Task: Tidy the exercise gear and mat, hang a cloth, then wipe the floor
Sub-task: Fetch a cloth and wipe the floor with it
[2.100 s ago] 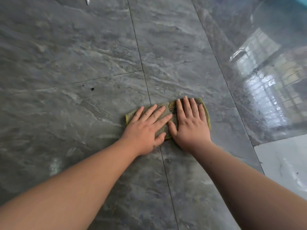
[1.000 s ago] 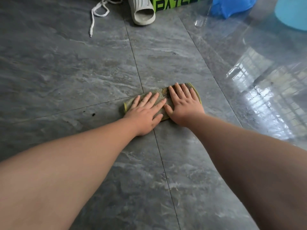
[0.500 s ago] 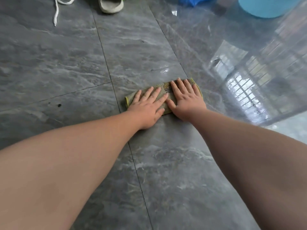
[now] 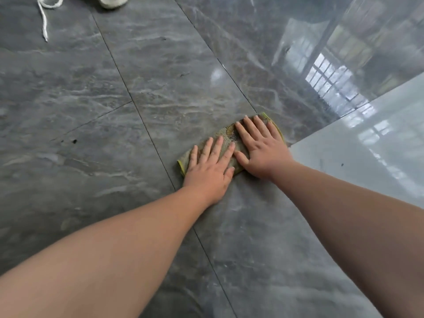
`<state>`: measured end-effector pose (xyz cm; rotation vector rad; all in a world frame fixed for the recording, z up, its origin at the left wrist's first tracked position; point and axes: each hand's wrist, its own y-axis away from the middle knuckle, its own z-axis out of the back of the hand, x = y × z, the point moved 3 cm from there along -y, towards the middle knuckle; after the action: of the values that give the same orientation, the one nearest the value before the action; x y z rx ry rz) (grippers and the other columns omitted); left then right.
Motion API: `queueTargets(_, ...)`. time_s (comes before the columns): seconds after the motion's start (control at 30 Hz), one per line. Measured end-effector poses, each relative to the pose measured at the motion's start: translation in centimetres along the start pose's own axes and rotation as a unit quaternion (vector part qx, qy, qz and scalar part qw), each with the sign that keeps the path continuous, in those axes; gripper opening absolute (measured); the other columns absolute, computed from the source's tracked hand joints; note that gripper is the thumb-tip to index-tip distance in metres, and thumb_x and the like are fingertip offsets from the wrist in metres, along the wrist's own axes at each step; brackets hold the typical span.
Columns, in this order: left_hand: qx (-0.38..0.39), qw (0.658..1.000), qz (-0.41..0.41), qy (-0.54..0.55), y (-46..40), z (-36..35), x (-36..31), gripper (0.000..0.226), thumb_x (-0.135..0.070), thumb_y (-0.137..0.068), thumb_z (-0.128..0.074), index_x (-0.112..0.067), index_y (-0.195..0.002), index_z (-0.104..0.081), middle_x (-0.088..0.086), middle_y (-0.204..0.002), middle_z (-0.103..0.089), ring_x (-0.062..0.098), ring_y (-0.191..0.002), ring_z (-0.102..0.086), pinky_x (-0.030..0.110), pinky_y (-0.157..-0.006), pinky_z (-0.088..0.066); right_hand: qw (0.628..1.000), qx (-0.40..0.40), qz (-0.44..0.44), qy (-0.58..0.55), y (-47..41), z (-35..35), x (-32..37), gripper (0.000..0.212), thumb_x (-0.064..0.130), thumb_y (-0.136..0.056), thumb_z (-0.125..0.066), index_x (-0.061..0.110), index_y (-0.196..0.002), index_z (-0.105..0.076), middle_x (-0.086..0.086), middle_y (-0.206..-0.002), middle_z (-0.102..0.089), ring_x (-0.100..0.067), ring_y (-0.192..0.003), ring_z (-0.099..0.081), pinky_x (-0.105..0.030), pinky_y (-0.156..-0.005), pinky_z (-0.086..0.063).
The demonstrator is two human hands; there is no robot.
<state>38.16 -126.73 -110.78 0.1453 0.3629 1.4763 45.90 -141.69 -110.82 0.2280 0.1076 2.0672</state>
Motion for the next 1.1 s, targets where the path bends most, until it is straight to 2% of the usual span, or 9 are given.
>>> queueTargets(0.23, 0.014, 1.0, -0.014, -0.006, 6.6, -3.0, -6.1, 0.062, -0.049, -0.1, -0.018, -0.035, -0.154, 0.008, -0.001, -0.165, 0.011, 0.023, -0.151, 0.013, 0.053, -0.12, 0.006, 1.0, 0.015, -0.011, -0.002, 9.6, -1.2, -1.4, 0.076, 0.063, -0.093, -0.024, 0.028, -0.158, -0.006, 0.001, -0.166, -0.005, -0.02, -0.153, -0.001, -0.047, -0.123, -0.002)
queueTargets(0.4, 0.045, 0.998, -0.038, -0.009, 11.3, -5.0, -10.4, 0.064, -0.05, -0.1, -0.019, -0.035, -0.153, 0.014, -0.001, -0.164, 0.016, 0.024, -0.15, 0.018, 0.055, -0.118, 0.009, 0.998, 0.041, -0.042, -0.013, 17.1, -2.1, -2.3, 0.075, 0.062, -0.094, -0.024, 0.029, -0.158, -0.003, 0.002, -0.166, -0.001, -0.018, -0.153, 0.003, -0.045, -0.123, 0.001)
queueTargets(0.67, 0.056, 0.988, -0.138, -0.035, 17.7, -8.0, -16.0, 0.064, -0.051, -0.1, -0.022, -0.036, -0.154, 0.007, -0.001, -0.165, 0.012, 0.023, -0.15, 0.015, 0.056, -0.118, 0.01, 0.99, 0.039, -0.133, -0.024, 29.6, -4.5, -2.9, 0.076, 0.059, -0.095, -0.032, 0.022, -0.158, -0.011, -0.005, -0.166, -0.009, -0.024, -0.153, -0.004, -0.048, -0.123, -0.003)
queueTargets(0.8, 0.067, 0.979, -0.185, -0.051, 20.7, -9.4, -16.9, 0.064, -0.051, -0.1, -0.02, -0.036, -0.153, 0.011, -0.003, -0.164, 0.015, 0.022, -0.15, 0.018, 0.056, -0.117, 0.012, 0.983, 0.055, -0.174, -0.025, 34.2, -5.2, -1.5, 0.077, 0.056, -0.095, -0.03, 0.018, -0.158, -0.01, -0.008, -0.166, -0.006, -0.026, -0.153, -0.001, -0.048, -0.123, 0.0)
queueTargets(0.97, 0.059, 0.963, -0.254, -0.064, 23.4, -10.4, -16.0, 0.064, -0.051, -0.097, -0.02, -0.035, -0.156, 0.0, 0.0, -0.165, 0.005, 0.024, -0.152, 0.009, 0.056, -0.119, 0.007, 0.977, 0.057, -0.207, -0.021, 38.1, -6.2, 1.3, 0.078, 0.053, -0.095, -0.033, 0.012, -0.157, -0.011, -0.015, -0.164, -0.008, -0.029, -0.152, -0.001, -0.048, -0.122, 0.003)
queueTargets(1.1, 0.05, 0.964, -0.252, -0.066, 24.8, -10.6, -14.4, 0.064, -0.05, -0.097, -0.025, -0.036, -0.156, -0.004, -0.003, -0.164, 0.001, 0.022, -0.152, 0.001, 0.057, -0.119, -0.001, 0.977, 0.059, -0.201, -0.03, 39.1, -6.5, 3.0, 0.079, 0.055, -0.094, -0.031, 0.012, -0.157, -0.01, -0.014, -0.165, -0.004, -0.029, -0.152, 0.002, -0.048, -0.122, 0.001)
